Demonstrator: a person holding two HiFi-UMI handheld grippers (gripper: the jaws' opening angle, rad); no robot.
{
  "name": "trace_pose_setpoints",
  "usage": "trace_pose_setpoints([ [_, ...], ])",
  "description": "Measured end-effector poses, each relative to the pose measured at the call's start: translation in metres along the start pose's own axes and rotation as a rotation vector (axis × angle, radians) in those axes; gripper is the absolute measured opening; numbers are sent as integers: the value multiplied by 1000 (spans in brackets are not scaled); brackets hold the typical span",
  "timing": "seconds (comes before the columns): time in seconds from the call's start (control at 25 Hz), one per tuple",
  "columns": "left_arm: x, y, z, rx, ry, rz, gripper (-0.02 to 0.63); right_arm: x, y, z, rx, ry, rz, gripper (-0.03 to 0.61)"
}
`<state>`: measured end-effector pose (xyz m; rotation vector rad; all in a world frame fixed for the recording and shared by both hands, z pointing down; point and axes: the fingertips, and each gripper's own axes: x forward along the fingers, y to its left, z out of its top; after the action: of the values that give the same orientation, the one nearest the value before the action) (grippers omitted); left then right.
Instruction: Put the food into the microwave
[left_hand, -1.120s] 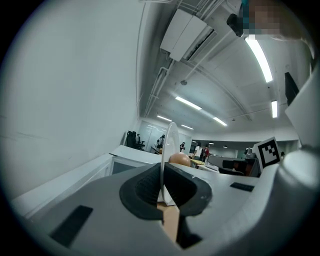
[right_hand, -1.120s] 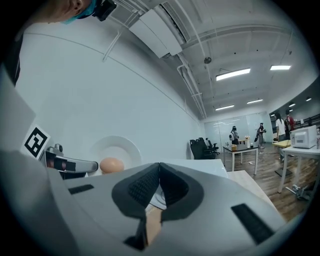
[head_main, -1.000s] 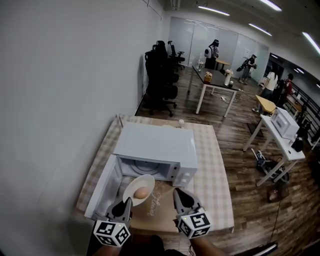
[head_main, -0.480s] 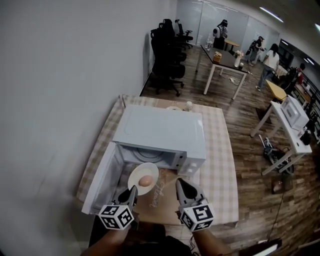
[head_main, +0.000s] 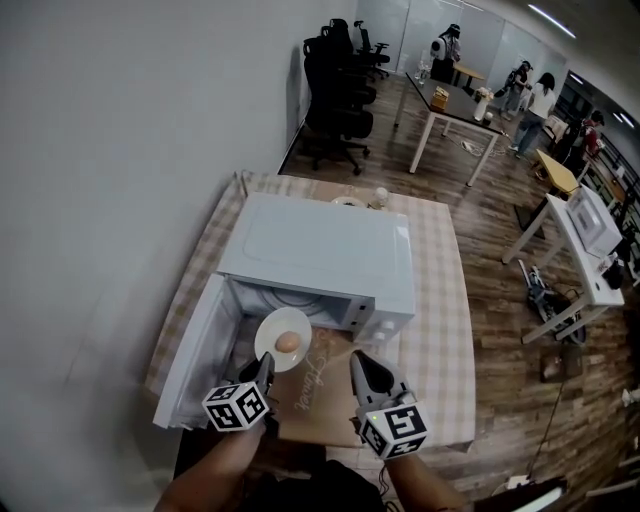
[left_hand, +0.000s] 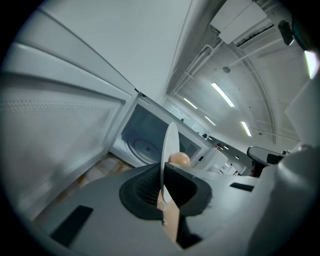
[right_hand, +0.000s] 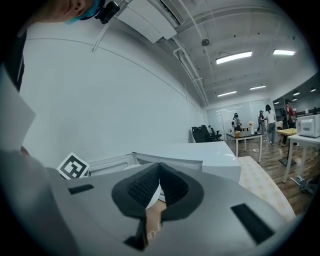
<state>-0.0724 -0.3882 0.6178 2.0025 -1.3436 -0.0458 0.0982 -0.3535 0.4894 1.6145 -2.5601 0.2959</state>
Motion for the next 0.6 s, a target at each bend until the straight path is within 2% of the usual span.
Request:
trace_pose_setpoints([
  [0.16, 19, 7, -3, -15, 4, 18, 17, 6, -6, -2, 32, 0, 6, 8],
  [0.36, 43, 16, -9, -131, -2, 7, 17, 14, -8, 1, 14, 16, 41, 8],
  [0.52, 59, 25, -15, -195, 5, 15, 17, 13, -19, 2, 64, 15, 25, 8],
  [0.6, 65, 26, -17, -226, 2, 9, 17, 13, -22, -1, 49, 27, 21, 8],
])
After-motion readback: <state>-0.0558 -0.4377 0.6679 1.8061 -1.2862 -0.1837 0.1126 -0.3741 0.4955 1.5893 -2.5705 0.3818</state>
